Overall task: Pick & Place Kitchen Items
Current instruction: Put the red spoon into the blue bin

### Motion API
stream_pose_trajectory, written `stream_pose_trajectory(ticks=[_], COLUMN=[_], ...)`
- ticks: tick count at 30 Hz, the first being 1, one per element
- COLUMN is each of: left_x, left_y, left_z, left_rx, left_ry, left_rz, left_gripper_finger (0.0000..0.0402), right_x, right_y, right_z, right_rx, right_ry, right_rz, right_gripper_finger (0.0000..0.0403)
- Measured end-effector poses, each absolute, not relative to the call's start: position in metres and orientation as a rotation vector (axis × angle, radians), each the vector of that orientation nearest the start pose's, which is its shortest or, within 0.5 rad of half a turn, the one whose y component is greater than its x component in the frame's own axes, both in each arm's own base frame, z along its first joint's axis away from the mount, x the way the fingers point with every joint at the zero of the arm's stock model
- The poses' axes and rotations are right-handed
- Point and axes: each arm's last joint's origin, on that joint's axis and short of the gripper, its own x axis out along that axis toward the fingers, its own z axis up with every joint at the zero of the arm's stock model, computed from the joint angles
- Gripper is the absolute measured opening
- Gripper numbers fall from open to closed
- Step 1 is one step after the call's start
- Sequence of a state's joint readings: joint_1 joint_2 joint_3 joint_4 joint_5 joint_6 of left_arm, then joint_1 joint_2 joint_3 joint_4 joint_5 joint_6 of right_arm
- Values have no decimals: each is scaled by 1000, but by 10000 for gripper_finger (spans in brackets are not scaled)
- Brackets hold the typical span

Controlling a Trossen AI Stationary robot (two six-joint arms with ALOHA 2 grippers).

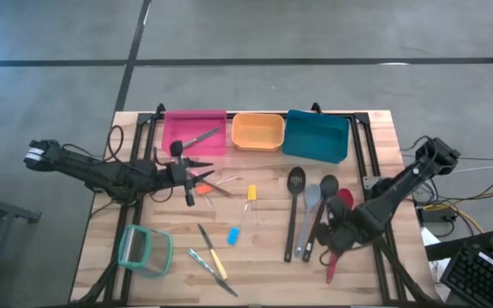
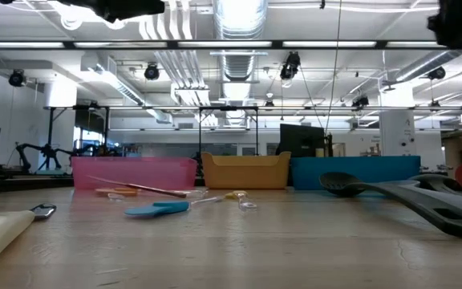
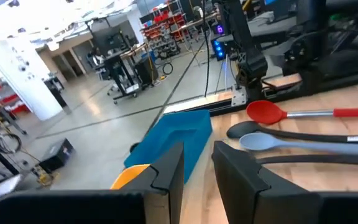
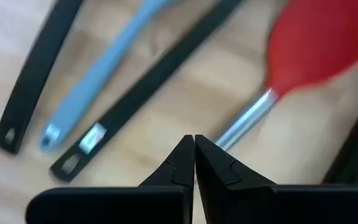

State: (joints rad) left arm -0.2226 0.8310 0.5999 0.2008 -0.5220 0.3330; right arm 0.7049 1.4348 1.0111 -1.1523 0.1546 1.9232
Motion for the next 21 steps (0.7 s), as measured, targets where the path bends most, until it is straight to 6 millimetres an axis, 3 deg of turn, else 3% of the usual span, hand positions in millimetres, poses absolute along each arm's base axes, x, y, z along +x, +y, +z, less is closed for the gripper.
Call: stream_pose_trajectory(ticks=[4,8,15,21], left_x=[186,185,184,184], left_y=[-27,-24,-20,-20], left_z=[298,300,300,296], left_rx=[387,414,412,427], left_ry=[84,96,112,125], left_rz=[303,408,475,477], left_gripper_finger=[91,92,90,90], right_x=[187,197,210,207], right_y=[169,182,198,200], right_z=[220,219,196,169], right_rx=[1048,1131,1127,1115], right_ry=[1152,1178,1282,1367], right_rz=[-869,-894,-1014,-1178], right_gripper_finger=[20,44,105,168])
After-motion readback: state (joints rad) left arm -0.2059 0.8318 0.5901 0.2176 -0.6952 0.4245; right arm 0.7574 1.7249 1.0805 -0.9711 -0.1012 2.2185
